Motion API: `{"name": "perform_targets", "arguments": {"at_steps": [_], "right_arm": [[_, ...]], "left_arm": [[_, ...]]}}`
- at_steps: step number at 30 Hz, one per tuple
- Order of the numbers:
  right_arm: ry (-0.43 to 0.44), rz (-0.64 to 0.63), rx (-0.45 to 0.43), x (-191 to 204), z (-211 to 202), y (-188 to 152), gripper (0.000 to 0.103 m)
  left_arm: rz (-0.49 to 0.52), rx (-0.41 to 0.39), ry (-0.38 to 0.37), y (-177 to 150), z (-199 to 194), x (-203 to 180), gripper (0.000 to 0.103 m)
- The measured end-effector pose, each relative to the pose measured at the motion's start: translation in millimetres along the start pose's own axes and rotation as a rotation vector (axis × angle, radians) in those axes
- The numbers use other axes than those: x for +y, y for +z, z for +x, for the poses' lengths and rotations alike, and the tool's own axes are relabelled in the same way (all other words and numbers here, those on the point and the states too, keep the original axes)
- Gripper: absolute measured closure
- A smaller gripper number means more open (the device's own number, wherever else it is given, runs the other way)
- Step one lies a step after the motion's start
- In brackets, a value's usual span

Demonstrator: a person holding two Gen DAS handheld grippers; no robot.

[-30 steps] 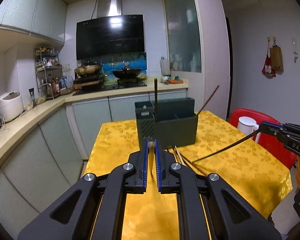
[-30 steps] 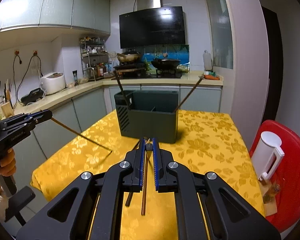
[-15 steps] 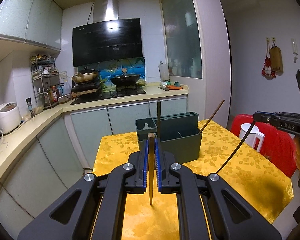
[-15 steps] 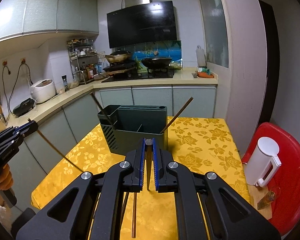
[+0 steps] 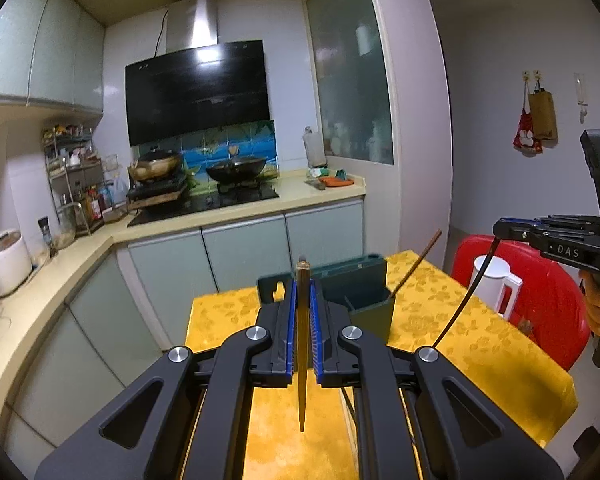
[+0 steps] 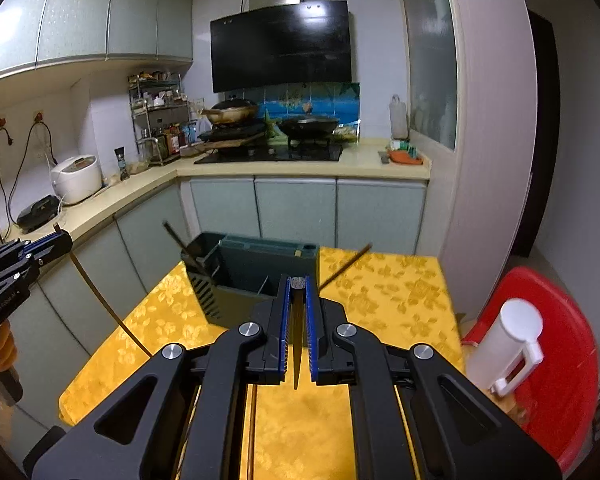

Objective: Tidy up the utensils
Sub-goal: 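Lift both held chopsticks and carry them over the grey holder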

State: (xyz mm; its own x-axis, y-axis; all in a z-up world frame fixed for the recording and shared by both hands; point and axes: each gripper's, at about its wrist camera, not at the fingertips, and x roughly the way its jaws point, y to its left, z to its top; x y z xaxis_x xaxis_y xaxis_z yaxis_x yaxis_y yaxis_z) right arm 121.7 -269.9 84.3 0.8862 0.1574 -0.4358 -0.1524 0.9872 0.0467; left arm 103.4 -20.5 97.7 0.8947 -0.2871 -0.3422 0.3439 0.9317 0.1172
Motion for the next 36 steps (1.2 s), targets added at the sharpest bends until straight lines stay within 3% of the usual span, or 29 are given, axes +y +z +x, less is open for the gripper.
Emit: {"name": "perform_targets", "arguments": {"at_steps": [10,20,30,36], "right_arm": [[-0.017,0.002,-0.071,-6.1,-1.8,60.6,0.095],[-0.027,0.031,-0.064,-13.1,19.8,88.5,0.095],[-0.035,0.035,-0.034,-10.1,56.2,104.2,0.095],[-0.027,0.050,0.010,-9.5,81.5,98.7,0.095]], "left_arm": [[0.005,-0.048,-0.023,62.0,13.7,-12.2,0.097],[-0.056,-0.069,-0.033,104.5,48.8,-12.8,0.097],[-0.097,-0.069,0.007,122.8,96.4,-8.5,0.097],[-0.128,-0.028,0.024,108.4,130.7,-4.2,0.097]]}}
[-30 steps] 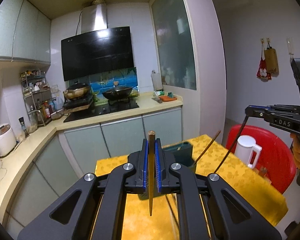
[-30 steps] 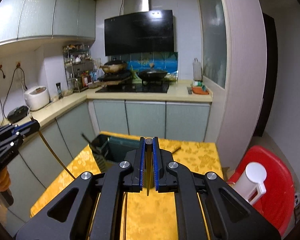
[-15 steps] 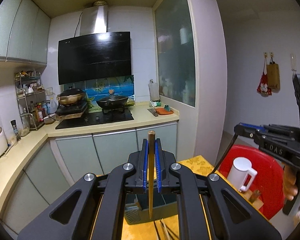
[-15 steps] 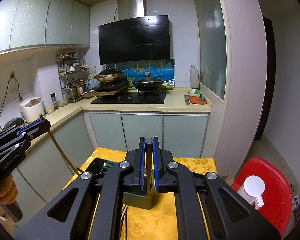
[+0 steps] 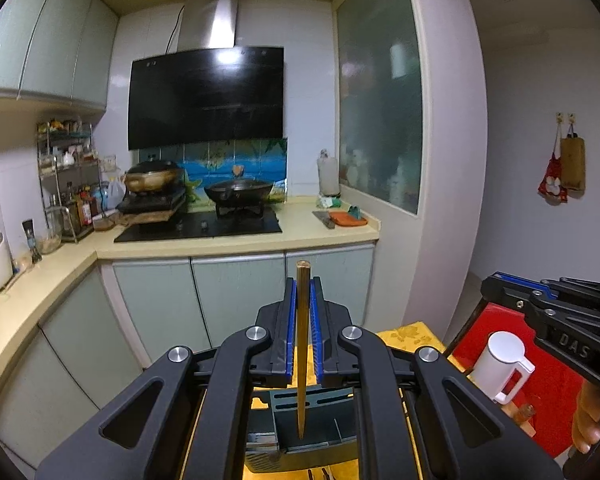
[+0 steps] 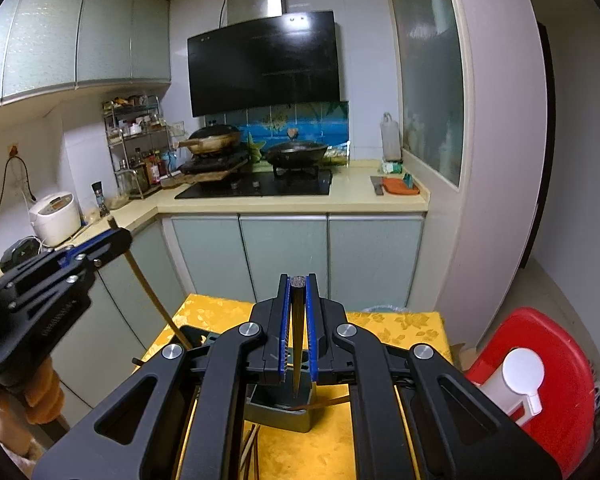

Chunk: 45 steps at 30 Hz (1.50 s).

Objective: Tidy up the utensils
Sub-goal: 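Lift both held chopsticks and carry them over the grey holder, then open the left tool into the holder while the right tool opens too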

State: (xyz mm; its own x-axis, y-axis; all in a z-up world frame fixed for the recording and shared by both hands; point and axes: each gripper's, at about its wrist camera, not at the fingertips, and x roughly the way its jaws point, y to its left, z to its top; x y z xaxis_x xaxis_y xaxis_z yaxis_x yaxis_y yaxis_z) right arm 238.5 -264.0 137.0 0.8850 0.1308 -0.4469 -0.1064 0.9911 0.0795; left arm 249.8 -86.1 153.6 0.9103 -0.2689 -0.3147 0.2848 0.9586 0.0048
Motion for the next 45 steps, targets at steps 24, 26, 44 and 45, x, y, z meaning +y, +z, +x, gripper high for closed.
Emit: {"name": "perform_targets", "arguments": {"at_steps": [24,26,44,45], "right_arm": [[0.006,-0.006,0.144,10.7,62.9,-44.6,0.094],[0.010,-0.008,0.145,11.6,61.0,-45.1,0.093],[-0.040,-0.039,0.042,2.8,10.6,-41.7,0.055],[-0.042,-0.042,0.037,2.0,7.1,-43.7,0.055]], "left_arm": [[-0.012,0.109,0.036,-57.6,41.4,11.4,0.065],[-0.017,0.101,0.037,-55.8,36.7,12.9,0.059],[-0.071,0.059,0.038,-57.8,-21.9,33.4,0.018],[-0.075,0.063,0.033,-60.7,-24.9,34.5,0.017]]}}
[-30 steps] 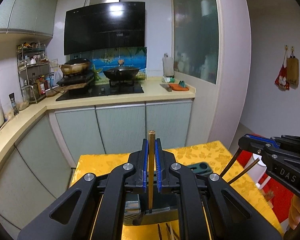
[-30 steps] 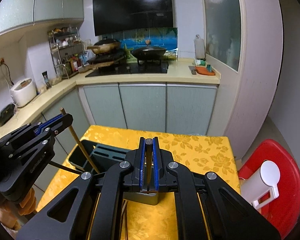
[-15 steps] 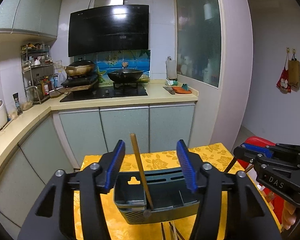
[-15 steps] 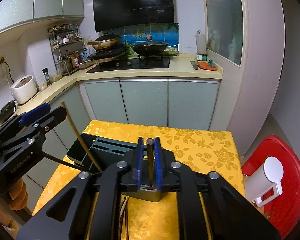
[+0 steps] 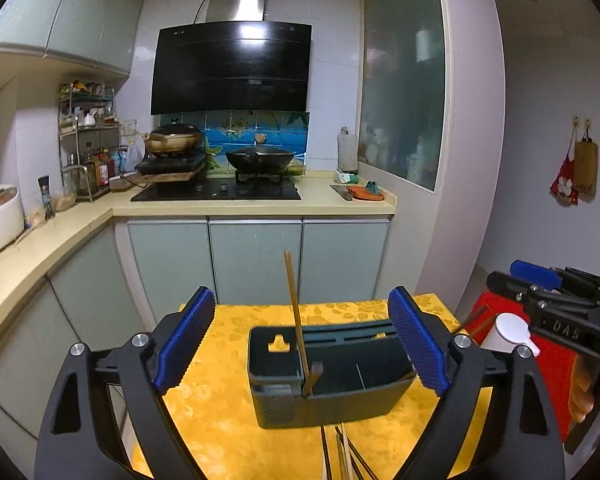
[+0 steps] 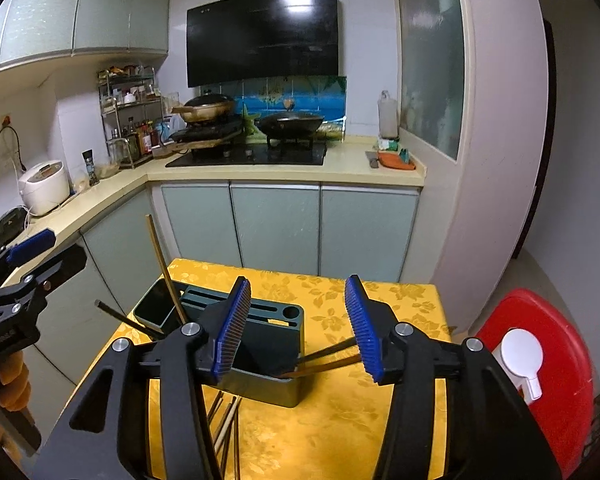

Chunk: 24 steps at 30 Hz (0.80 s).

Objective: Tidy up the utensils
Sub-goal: 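Open the left tool into the holder while the right tool opens too, then withdraw both open tools from the holder toward the table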

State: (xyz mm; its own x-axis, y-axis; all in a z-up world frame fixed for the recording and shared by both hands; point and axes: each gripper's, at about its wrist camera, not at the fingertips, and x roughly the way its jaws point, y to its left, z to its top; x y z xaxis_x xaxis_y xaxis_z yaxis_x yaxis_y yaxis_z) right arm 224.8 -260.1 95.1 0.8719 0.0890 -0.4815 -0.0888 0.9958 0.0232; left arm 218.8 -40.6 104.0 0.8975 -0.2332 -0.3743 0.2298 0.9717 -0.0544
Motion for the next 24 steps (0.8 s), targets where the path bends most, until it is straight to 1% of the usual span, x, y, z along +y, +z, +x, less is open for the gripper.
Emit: {"name": "perform_targets", "arguments": {"at_steps": [3,8,12,17,21,24], "right_arm": [[-0.005,0.001,-0.010,-3.7,-7.7,-6.8,0.055],[-0.020,0.009,-0.037,-6.3,-22.1,-21.1,0.055],[-0.040,0.010,-0.069,-6.4,-34.6,-35.8,0.055],[-0.070,-0.008,-0.104,-1.3,-48.8,-62.6,0.055],[-0.099,-0.038,-0.118,5.3,-57.4,-88.6,0.054],[-0.106,-0.048,-0.112,9.0,-60.9,-111.3,0.049]], "left_arm": [[-0.002,0.008,0.002,-10.5,-8.8,4.8,0.017],[0.016,0.014,0.038,-25.4,-19.2,10.0,0.017],[0.024,0.020,0.050,-39.3,-27.9,14.9,0.017],[0.039,0.032,0.066,-63.4,-33.8,15.8,0.017],[0.047,0.047,0.063,-87.2,-39.9,16.7,0.017],[0.047,0.071,0.060,-108.6,-43.9,18.4,0.017]]}}
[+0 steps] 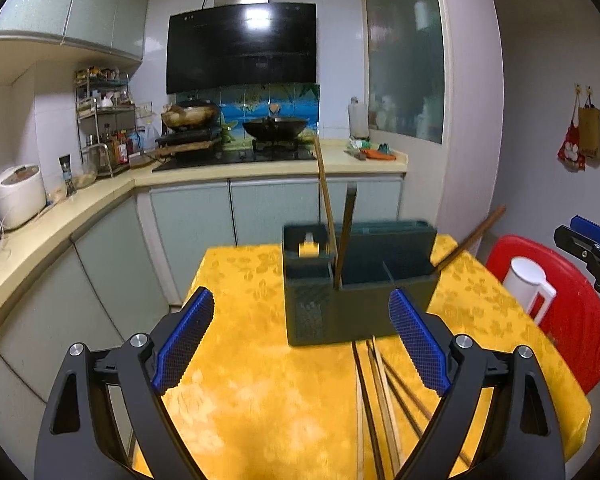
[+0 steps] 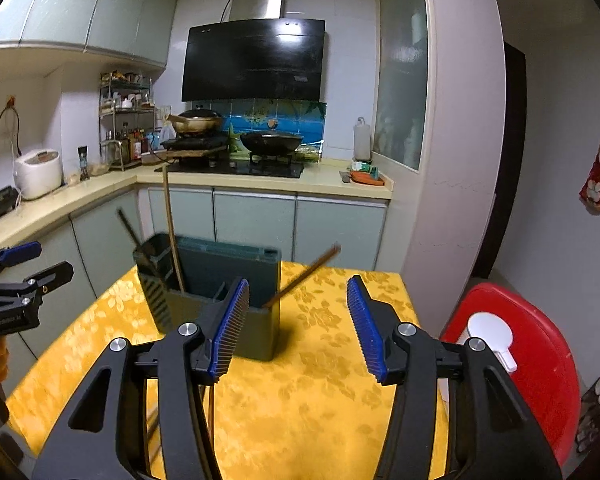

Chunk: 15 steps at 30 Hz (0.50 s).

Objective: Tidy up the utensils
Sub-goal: 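Withdraw both open tools from the holder toward the table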

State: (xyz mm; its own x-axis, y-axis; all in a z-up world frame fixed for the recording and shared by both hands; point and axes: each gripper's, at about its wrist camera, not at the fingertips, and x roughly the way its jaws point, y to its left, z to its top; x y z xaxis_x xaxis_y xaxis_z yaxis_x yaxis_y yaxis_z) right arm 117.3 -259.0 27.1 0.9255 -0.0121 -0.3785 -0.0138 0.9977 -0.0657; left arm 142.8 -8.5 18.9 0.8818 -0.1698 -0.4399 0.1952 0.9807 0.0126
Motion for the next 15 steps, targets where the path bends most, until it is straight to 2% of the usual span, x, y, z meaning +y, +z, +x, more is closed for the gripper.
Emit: {"name": "perform_targets", "arguments": {"at_steps": [1,10,15], "right_arm": [[-0.001,-0.003,0.005,1.4,-1.7,-8.4,0.046],[0.001,-0.014,0.078,12.3,-11.6,-72.0,0.046],[0.014,-0.002,0.106,17.9,-15.4,-93.0,0.046]], "left_arm": [[-0.002,0.006,-0.001,-4.8,-0.5,0.7,0.017],[0.073,0.033,0.056,-63.2,-13.3,1.8,0.017],[0.044,0.069,0.038,-86.9,-16.6,5.8,0.017]]}}
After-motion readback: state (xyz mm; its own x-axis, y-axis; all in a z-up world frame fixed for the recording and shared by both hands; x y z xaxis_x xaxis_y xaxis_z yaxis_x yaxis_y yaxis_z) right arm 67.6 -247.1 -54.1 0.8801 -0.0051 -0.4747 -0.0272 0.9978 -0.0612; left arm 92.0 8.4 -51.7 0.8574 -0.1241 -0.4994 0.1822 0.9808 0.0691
